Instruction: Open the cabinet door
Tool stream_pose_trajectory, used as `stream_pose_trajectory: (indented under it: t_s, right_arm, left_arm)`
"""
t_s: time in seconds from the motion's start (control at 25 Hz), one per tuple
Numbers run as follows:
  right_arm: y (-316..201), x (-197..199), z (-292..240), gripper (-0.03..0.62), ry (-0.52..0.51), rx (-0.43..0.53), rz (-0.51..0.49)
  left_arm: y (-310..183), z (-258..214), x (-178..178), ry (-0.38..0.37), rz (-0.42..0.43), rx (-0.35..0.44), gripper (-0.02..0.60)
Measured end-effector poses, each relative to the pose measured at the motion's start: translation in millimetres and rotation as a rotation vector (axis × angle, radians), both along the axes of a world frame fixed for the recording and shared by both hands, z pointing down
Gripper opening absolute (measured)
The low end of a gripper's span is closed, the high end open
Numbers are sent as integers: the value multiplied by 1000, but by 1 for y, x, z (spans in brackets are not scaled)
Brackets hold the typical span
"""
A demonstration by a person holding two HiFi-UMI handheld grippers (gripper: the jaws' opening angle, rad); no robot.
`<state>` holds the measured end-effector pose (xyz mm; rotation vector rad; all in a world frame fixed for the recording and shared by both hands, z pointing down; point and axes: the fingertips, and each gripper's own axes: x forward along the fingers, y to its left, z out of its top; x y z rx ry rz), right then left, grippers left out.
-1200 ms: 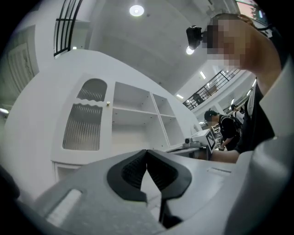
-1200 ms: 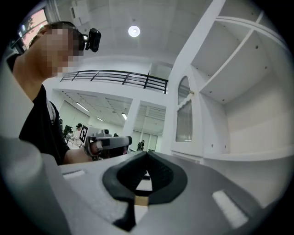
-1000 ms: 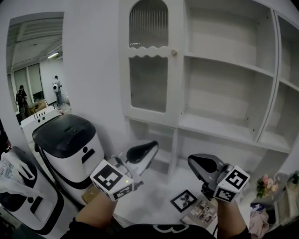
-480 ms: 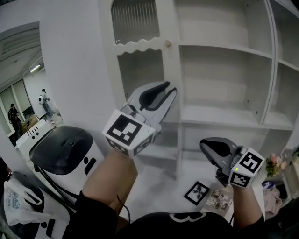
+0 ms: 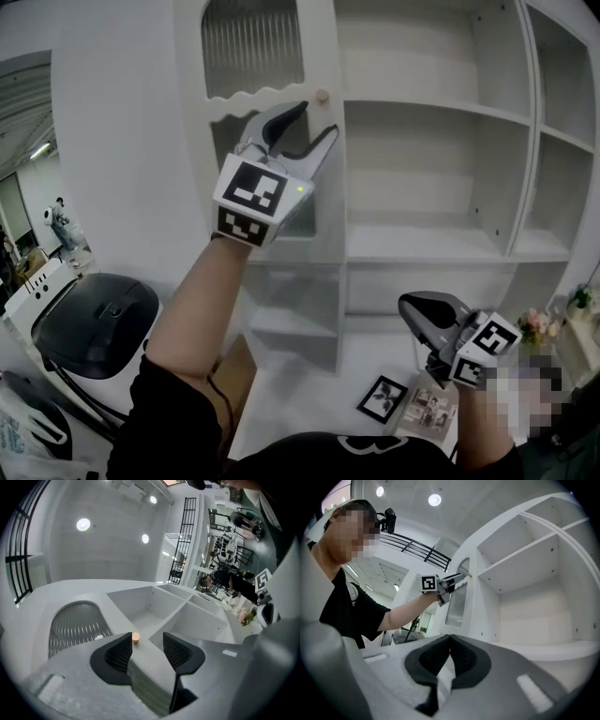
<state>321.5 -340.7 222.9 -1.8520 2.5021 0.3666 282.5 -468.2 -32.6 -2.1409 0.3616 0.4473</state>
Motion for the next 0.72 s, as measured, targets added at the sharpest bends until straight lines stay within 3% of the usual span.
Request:
stream_pose_trajectory:
  t_s: [0.4,0.72]
  right_arm:
    - [7,13,10,3,-19,-18,111]
    - [22,41,20,3,-42,-60,159]
  left_arm:
    - [-19,-35,28,-12,-72,72,190]
    - [-34,-35,40,0,-91,68,121]
